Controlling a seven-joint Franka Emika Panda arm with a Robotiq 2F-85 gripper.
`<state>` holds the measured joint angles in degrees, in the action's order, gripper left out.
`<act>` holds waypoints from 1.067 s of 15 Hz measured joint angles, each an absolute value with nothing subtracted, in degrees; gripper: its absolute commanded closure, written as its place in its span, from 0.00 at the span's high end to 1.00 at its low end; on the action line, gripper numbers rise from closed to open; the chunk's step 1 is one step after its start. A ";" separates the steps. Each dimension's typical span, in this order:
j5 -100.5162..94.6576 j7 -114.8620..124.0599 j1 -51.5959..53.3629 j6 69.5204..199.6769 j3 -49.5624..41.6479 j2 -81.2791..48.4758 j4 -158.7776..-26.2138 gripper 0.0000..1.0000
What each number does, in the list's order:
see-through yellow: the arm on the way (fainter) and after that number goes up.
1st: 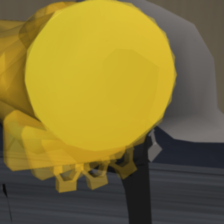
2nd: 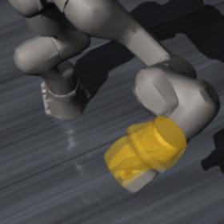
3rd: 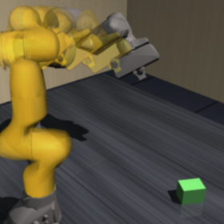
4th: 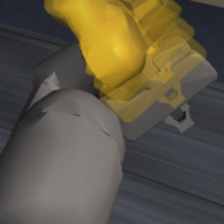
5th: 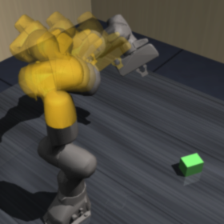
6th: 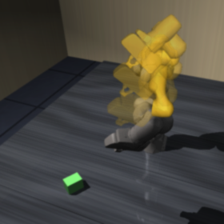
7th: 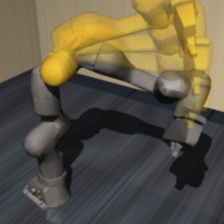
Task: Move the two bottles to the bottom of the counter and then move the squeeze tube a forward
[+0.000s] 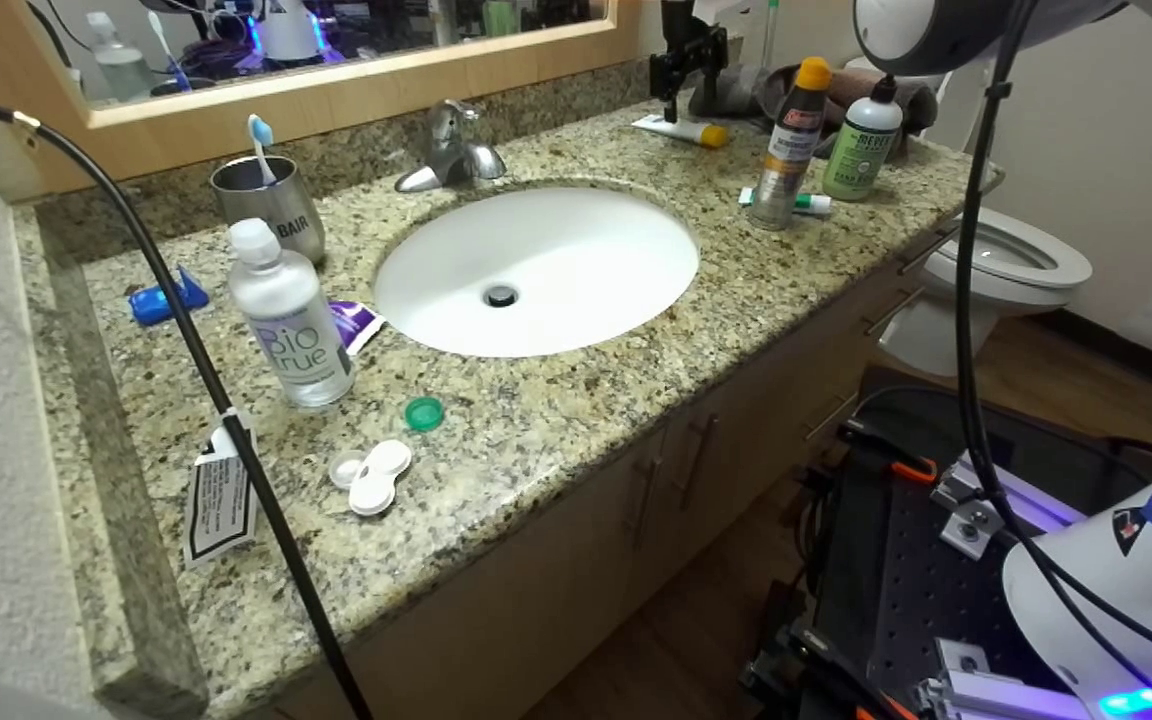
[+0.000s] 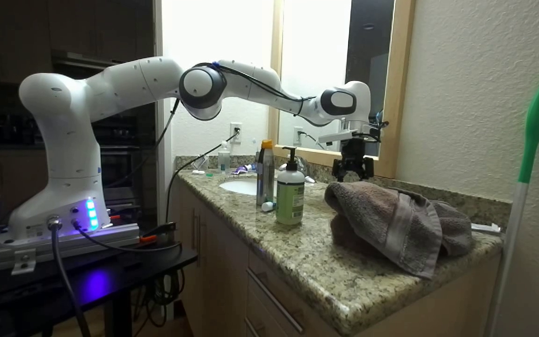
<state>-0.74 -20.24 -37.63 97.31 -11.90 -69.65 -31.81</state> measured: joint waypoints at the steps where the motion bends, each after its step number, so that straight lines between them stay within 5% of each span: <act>1: -0.71 -20.40 -37.70 97.14 -11.87 -69.70 -31.83 1.00; 7: -0.85 -20.49 -39.99 94.06 -10.34 -73.38 -27.74 1.00; 8: -0.88 -20.45 -39.85 93.82 -10.27 -73.48 -27.17 0.75; 10: -1.06 -20.41 -39.88 93.05 -10.07 -74.11 -25.69 0.68; 16: -2.29 -20.57 -41.51 91.08 -9.92 -76.46 -22.74 0.25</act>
